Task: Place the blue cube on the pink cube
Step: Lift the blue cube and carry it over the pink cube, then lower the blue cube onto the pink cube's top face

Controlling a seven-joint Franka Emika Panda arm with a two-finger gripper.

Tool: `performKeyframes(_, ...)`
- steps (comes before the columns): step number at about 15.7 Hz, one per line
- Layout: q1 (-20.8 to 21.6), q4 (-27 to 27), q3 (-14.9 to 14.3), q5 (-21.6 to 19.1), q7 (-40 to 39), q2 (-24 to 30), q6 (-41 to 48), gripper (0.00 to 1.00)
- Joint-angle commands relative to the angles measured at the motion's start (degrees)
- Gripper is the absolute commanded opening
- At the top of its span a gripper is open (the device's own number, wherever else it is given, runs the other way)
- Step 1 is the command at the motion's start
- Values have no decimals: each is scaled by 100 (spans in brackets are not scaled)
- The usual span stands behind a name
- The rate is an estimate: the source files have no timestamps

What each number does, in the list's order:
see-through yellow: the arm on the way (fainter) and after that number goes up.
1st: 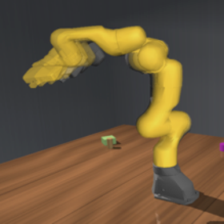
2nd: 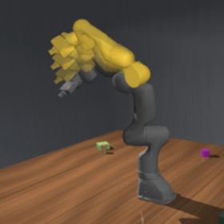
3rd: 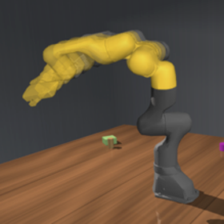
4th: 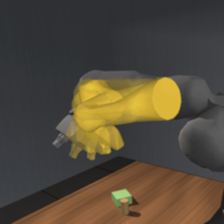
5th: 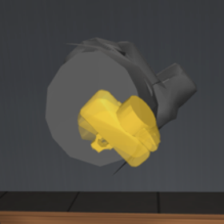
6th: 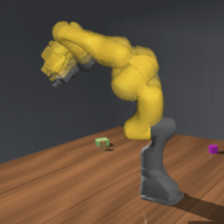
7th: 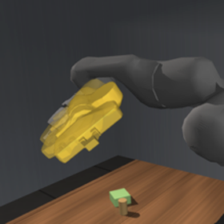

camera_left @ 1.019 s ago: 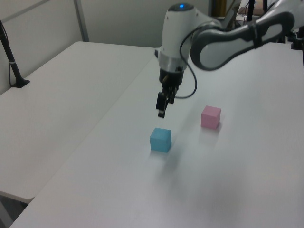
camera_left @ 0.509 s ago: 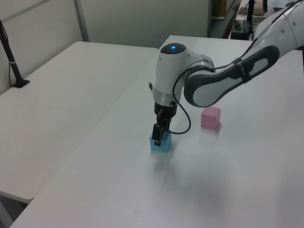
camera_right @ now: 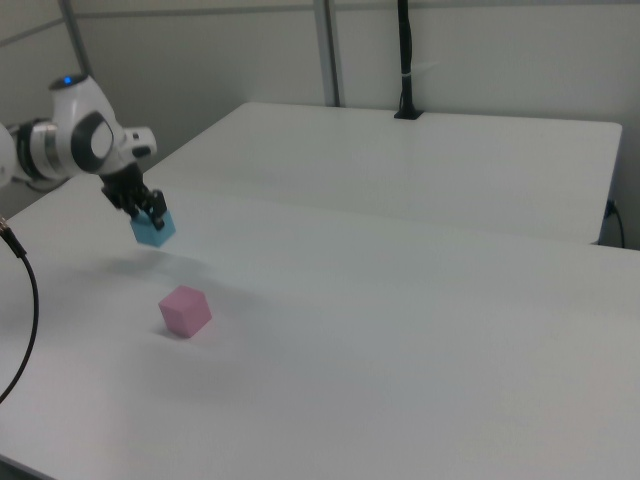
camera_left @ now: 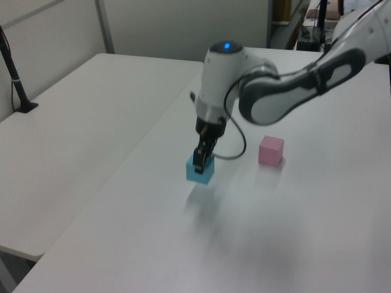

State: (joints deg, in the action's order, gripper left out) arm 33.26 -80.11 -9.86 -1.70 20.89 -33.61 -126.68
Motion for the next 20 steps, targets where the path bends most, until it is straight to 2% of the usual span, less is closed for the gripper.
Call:
performKeyframes(1,-204,-1645,54,109,-154,1960,248,10)
performKeyframes(4,-670,-2244,176,222,-410,2674,731,11)
performKeyframes(6,-1222,-2805,553,538,-419,2982,768,11)
performKeyframes(8,-1601,-3289,905,933,-419,3088,759,11)
performKeyframes(10,-1647,-3528,933,1075,-419,3054,706,12)
performKeyframes(14,-1656,-3590,933,1084,-384,2922,706,15)
performKeyframes(16,-1656,-3643,933,1084,-358,2904,689,25)
performKeyframes(20,-1779,-3608,933,1067,-42,2887,522,25)
